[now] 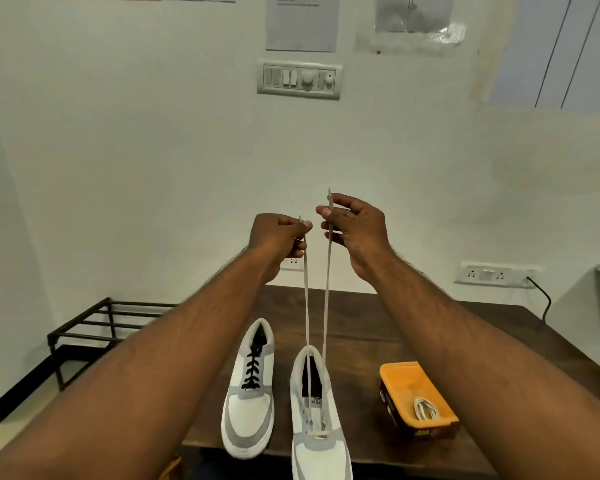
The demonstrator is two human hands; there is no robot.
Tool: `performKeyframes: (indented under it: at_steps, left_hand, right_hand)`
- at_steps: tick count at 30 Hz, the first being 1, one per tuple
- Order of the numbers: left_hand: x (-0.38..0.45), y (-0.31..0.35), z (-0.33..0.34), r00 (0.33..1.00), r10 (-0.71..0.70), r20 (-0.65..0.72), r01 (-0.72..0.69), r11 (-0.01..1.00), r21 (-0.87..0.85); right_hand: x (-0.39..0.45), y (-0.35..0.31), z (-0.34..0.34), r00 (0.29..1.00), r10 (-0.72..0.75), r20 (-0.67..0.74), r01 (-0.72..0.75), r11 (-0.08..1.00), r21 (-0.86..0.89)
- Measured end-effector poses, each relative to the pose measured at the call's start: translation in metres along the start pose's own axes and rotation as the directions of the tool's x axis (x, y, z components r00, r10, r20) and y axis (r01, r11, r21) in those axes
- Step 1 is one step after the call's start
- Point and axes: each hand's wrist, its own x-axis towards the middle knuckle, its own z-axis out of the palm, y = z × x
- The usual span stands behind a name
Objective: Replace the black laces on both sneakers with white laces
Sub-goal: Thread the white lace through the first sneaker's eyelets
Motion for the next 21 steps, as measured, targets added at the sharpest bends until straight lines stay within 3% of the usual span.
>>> performKeyframes:
  at_steps: [11, 15, 18, 21]
  left_hand:
    - [-0.003, -0.001, 0.003, 0.999, 0.034, 0.026, -0.034, 0.999, 0.003]
    - [0.001, -0.018, 0.006, 0.999, 0.032, -0.036, -0.032, 0.999, -0.009]
    - [0.014, -0.048, 0.006, 0.992, -0.005, -0.127, 0.002, 1.000, -0.022]
    - [0.029, -0.086, 0.004, 0.987, -0.090, -0.132, 0.085, 0.995, -0.049]
  right_hand:
    - [-0.001, -0.002, 0.004, 0.999, -0.037, -0.023, 0.036, 0.999, -0.033]
    - [-0.003, 0.009, 0.004, 0.998, -0.026, -0.054, 0.023, 0.998, -0.052]
    - [0.001, 0.038, 0.001, 0.995, 0.051, -0.082, -0.061, 0.992, -0.114]
    - [0.004, 0.075, -0.006, 0.987, 0.159, -0.013, -0.159, 0.974, -0.164]
